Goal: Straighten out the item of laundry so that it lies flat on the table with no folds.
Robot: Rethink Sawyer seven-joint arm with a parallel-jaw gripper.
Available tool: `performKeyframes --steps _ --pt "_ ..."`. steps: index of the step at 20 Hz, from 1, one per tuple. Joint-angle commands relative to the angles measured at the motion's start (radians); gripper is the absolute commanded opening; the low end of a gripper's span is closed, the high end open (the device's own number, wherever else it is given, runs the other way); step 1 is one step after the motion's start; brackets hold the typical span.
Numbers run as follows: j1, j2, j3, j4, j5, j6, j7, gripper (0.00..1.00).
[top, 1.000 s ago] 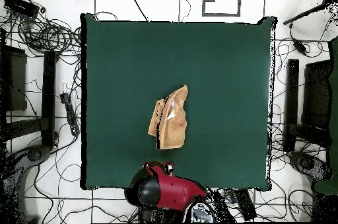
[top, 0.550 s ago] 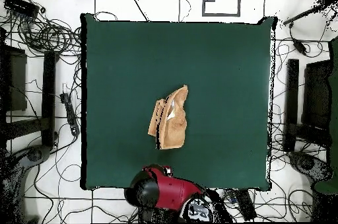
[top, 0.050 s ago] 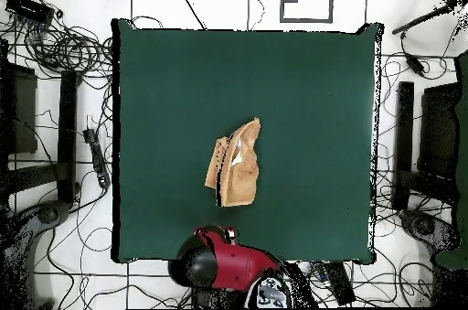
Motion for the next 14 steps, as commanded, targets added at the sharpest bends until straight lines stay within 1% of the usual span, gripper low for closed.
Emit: performKeyframes --steps 1,6,9,14 --pt "0.016 -0.049 0.089 -0.068 0.084 0.028 0.233 1.0" --pt "0.004 -0.04 0.102 -0.089 0.09 0.024 0.229 1.0" --pt "0.011 -0.029 0.109 -0.111 0.111 0.014 0.24 1.0" --pt "0.028 -0.007 0.094 -0.14 0.129 0.012 0.232 1.0"
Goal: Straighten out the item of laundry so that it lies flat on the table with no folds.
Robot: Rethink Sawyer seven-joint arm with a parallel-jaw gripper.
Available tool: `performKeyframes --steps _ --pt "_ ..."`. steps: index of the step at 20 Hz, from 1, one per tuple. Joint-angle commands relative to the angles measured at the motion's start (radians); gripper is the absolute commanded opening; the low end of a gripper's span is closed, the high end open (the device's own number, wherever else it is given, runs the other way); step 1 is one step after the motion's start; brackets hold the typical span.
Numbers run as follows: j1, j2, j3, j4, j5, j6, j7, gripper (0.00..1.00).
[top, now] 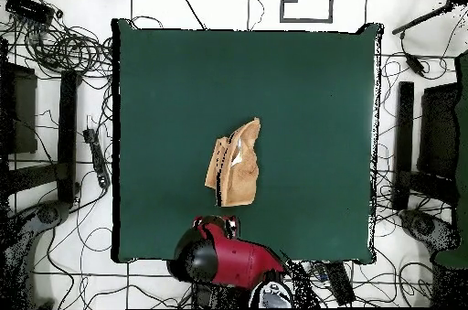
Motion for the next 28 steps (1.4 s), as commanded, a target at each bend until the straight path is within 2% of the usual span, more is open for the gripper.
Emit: performKeyframes --steps 1,8,15,19,24,28 --pt "0.025 0.052 0.095 -0.13 0.096 0.011 0.23 1.0" --pt "0.029 0.065 0.111 -0.173 0.122 0.048 0.225 1.0" --pt "0.0 0.039 0.165 -0.151 0.147 0.049 0.242 1.0" --pt "0.012 0.033 0.165 -0.156 0.16 0.058 0.239 1.0" --pt "0.119 0.014 0.07 -0.169 0.219 0.124 0.261 1.0" --pt "0.164 0.007 0.008 -0.175 0.235 0.186 0.249 1.0"
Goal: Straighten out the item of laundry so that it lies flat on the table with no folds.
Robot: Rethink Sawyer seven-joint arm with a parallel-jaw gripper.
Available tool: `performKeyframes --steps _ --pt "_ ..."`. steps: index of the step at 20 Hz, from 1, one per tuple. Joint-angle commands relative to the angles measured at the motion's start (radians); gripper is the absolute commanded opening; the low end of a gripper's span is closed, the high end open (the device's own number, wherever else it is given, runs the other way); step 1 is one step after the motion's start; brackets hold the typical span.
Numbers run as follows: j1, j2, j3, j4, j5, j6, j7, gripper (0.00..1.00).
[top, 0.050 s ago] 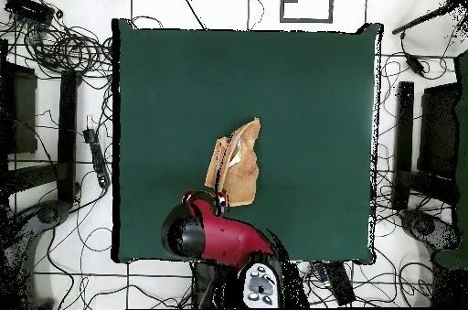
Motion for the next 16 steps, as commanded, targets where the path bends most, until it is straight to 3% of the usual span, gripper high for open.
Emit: performKeyframes --steps 1,16 --pt "0.088 -0.002 -0.018 -0.078 0.097 0.176 0.243 1.0" --pt "0.059 0.046 -0.015 -0.076 0.062 0.069 0.208 1.0"
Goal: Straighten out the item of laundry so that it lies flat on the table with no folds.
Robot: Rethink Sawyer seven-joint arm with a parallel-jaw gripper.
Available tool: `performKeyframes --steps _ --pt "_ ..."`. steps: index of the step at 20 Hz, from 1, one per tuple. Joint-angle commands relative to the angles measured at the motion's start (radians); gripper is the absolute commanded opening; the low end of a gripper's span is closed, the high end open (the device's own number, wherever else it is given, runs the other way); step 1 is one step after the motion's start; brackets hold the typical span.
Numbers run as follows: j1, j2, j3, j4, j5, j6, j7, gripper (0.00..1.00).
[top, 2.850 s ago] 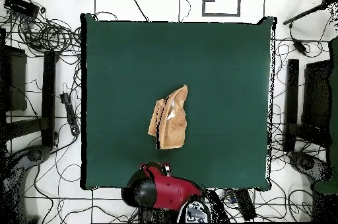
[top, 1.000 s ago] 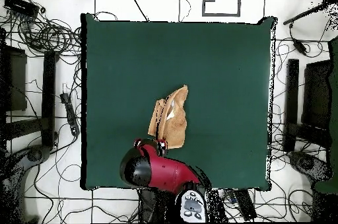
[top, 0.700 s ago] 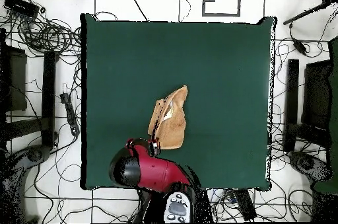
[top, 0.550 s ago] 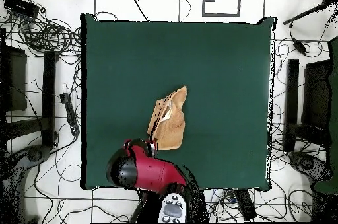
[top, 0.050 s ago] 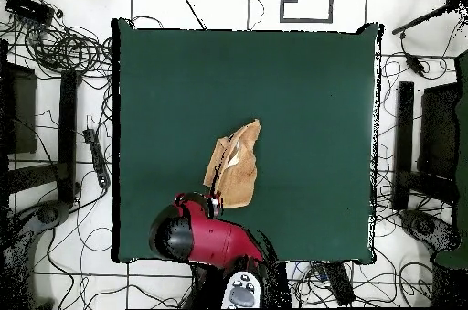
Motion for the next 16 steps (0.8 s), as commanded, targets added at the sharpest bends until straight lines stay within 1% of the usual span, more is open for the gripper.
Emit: performKeyframes --steps 1,2,8,13,16 --pt "-0.005 0.06 0.037 -0.058 0.034 0.008 0.208 1.0" --pt "-0.012 0.059 0.045 -0.053 0.031 0.003 0.207 0.0" --pt "-0.014 0.039 0.051 -0.043 0.028 0.017 0.205 0.0" --pt "0.017 0.028 0.005 -0.053 0.03 0.067 0.197 0.0" --pt "0.07 0.001 -0.067 -0.064 0.032 0.112 0.2 0.0"
